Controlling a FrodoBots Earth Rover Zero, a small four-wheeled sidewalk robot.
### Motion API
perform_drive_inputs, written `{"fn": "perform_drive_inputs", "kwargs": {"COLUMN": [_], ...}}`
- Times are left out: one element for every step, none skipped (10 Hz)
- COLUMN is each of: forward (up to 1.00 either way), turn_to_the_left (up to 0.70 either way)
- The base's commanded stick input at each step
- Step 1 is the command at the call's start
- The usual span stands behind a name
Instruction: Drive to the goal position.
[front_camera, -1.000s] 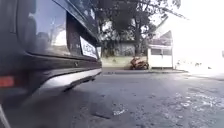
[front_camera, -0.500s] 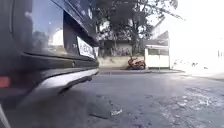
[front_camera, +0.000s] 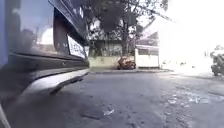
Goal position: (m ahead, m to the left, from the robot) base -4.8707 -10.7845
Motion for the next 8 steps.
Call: {"fn": "perform_drive_inputs", "kwargs": {"forward": [0.0,0.0,0.0,0.0,0.0,0.0,0.0,0.0], "turn_to_the_left": [0.0,-0.03,-0.68,-0.68,-0.68,-0.68,-0.68,-0.25]}}
